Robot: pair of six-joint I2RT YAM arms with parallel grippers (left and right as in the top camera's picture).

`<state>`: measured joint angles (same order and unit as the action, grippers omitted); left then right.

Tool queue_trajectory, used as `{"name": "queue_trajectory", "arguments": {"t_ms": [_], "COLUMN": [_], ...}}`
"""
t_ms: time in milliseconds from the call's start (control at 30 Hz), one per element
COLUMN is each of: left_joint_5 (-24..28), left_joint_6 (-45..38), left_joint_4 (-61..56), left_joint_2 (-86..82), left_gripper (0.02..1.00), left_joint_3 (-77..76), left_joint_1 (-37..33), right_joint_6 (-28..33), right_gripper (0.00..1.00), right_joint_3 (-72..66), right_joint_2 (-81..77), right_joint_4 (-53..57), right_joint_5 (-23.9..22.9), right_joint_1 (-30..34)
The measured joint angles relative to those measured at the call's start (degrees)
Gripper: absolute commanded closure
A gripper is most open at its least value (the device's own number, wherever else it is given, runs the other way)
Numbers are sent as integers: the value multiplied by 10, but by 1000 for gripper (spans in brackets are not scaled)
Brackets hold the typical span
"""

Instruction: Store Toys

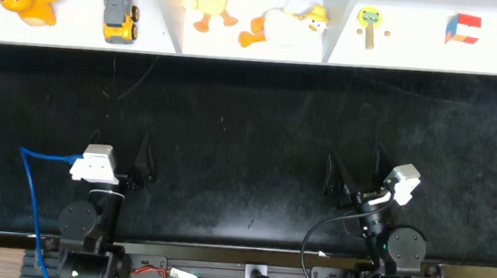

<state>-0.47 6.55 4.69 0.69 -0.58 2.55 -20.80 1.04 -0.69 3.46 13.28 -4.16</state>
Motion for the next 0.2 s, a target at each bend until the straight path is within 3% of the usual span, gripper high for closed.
{"name": "queue_trajectory", "arguments": {"t_ms": [200], "left_joint_5": [0], "left_joint_6": [0], "left_joint_4": [0], "left_joint_2": [0], "left_gripper": [20], "left_joint_3": [0], "left_joint_1": [0], "right_joint_6": [0], "right_gripper": [7], "right_joint_3": [0], "right_joint_2": [0], "right_joint_4": [0], "right_joint_5": [0], "right_joint_1": [0]}}
